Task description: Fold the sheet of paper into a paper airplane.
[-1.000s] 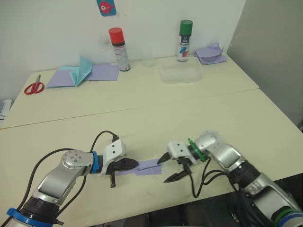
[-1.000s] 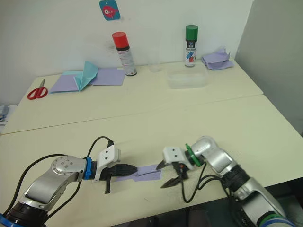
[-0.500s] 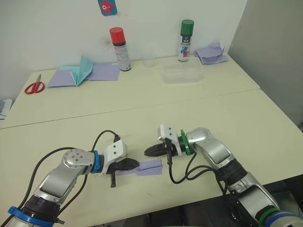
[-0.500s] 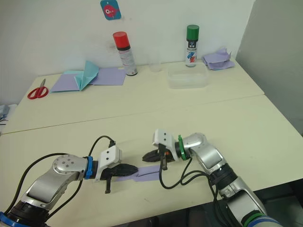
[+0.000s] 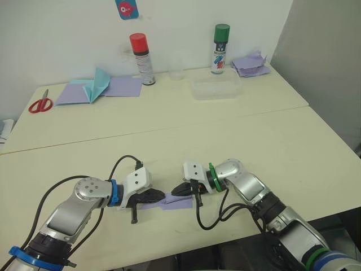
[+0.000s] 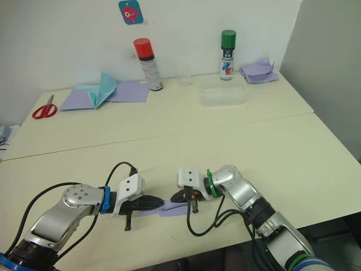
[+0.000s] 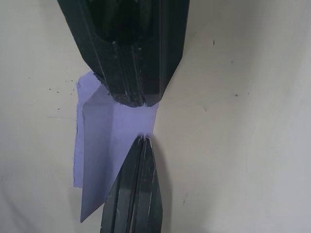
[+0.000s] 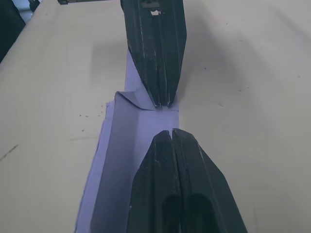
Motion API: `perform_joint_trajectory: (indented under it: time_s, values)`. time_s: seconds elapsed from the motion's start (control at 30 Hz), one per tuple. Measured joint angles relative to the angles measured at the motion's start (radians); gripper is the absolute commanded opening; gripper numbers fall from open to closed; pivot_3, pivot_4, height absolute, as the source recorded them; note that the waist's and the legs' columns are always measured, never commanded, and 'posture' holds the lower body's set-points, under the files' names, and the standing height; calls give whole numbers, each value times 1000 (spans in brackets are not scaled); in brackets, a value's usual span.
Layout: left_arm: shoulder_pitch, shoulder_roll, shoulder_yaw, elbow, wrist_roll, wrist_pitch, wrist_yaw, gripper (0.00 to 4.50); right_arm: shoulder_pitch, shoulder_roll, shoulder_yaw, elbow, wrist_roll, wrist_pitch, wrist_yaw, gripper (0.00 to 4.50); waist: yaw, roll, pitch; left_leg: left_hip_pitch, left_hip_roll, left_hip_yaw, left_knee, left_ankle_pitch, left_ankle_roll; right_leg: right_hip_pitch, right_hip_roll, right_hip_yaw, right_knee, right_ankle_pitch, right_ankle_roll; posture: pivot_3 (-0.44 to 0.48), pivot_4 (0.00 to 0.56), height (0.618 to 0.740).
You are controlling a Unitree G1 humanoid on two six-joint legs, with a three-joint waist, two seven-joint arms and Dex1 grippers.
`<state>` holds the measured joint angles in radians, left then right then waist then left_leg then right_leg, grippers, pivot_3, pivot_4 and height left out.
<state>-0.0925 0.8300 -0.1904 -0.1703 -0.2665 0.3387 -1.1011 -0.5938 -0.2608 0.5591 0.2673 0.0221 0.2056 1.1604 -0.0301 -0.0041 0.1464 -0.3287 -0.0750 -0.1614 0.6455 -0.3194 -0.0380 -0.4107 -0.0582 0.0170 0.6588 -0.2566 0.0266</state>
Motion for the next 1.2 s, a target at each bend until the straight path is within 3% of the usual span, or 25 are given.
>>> perform_joint_trajectory:
  time_s: [0.57, 0.8, 0.97, 1.2]
  values:
    - [-22, -1, -21, 20, 5, -19, -2, 0, 95, -249, -72, -203, 56, 88, 86, 32, 3, 3, -4, 1, 0, -1, 0, -1, 2, 5, 0, -1, -3, 0, 1, 0, 150, 740]
    - [-23, 4, -19, 30, 6, -21, -16, 0, 71, -131, -176, -216, 167, 170, 40, 32, 1, 4, -2, 1, 1, -1, 0, -1, 1, 4, -2, -1, -3, 0, 1, 0, 150, 740]
    - [-30, 4, -21, 28, 6, -25, -22, 0, 83, -74, -95, -205, 127, 163, 10, 32, 2, 4, -2, 1, 0, -1, 0, 0, 0, 3, -1, -1, -3, 0, 0, 0, 150, 740]
    - [-25, 9, -19, 28, 12, -35, -22, 0, 117, -74, -28, -191, 78, 159, -5, 32, 1, 4, -2, 1, 0, -1, 0, -1, 1, 3, -1, -1, -3, 0, 1, 0, 150, 740]
